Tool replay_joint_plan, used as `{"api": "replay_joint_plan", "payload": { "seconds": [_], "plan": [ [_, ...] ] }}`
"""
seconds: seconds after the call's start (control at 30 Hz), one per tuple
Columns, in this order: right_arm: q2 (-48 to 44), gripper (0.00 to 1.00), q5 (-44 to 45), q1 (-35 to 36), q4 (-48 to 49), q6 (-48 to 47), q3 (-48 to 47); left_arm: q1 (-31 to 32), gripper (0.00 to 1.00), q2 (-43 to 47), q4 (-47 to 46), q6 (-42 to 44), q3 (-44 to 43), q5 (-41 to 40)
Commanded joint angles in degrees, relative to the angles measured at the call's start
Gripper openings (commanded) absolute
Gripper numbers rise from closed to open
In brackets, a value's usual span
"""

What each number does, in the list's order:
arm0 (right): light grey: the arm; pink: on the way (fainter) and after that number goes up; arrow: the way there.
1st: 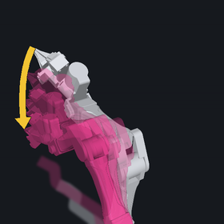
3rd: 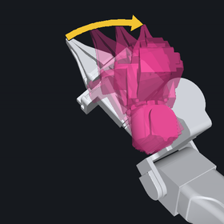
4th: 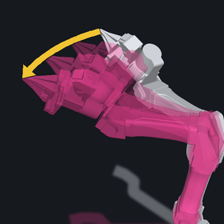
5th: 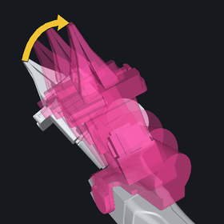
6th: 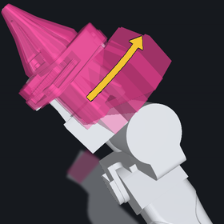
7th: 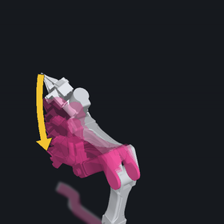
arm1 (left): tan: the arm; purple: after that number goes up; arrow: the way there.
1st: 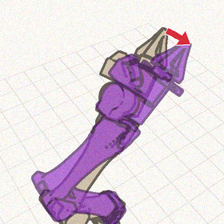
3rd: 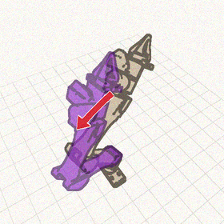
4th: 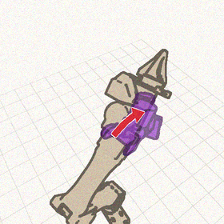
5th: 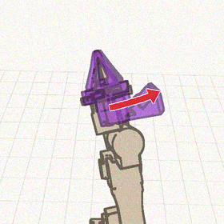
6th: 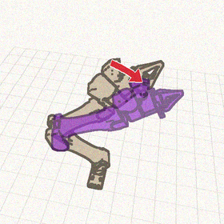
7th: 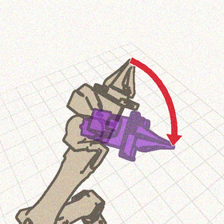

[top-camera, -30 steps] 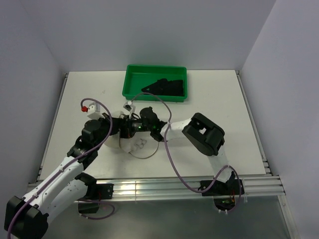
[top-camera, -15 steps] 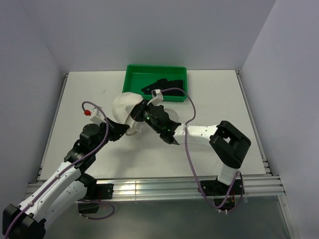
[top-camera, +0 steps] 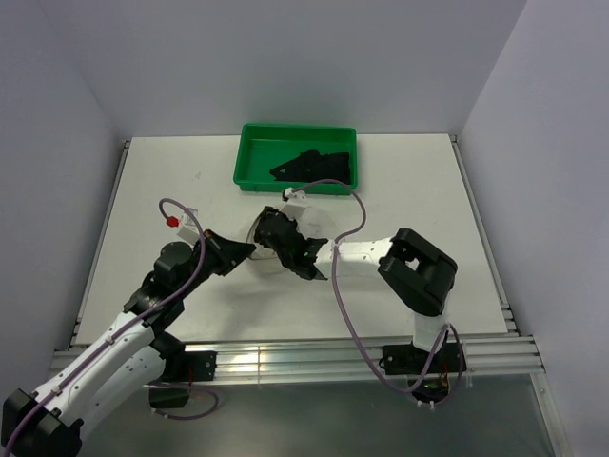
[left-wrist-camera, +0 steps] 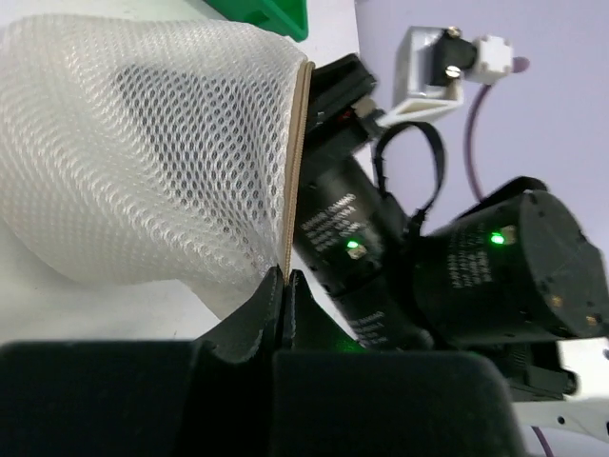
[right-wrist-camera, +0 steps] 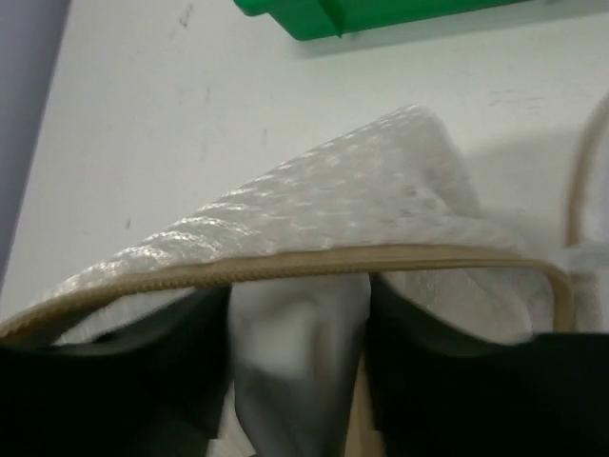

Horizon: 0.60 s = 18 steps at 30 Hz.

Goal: Place the bra in the laundry bag and zip it closed

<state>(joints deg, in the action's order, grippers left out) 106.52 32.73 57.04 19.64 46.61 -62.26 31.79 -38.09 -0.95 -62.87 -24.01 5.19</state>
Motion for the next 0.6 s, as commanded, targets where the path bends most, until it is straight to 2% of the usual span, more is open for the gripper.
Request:
{"api": "replay_joint_plan", "payload": {
  "seconds": [0.0,0.1,0.27,0.43,0.57],
  "plan": [
    [-6.1,0.62,5.8,0.3,-5.8,-7.4,-0.2,0.1,0.0,1.5,-3.4,-1.8,2.2,-2.5],
    [-8.7,0.84,-0.1,0.0,-12.1,-12.1,-1.2,0.1,0.0,1.3,-2.1,0.1,2.8,-4.8],
    [-12.5,0.97,-13.2,-0.1,-23.6,-16.1,-3.5,-0.1,0.0,0.3,0.0,3.5,2.9,-9.8],
    [-20.7,0.97,-18.5,-1.1,-21.3,-15.5,3.9,-0.1,0.0,0.7,0.8,5.3,3.2,-10.7],
    [-30.4,0.84,-19.2,-6.8,-19.9,-12.9,15.4,0.0,0.0,2.7,2.8,7.0,2.9,-12.4]
  ]
}}
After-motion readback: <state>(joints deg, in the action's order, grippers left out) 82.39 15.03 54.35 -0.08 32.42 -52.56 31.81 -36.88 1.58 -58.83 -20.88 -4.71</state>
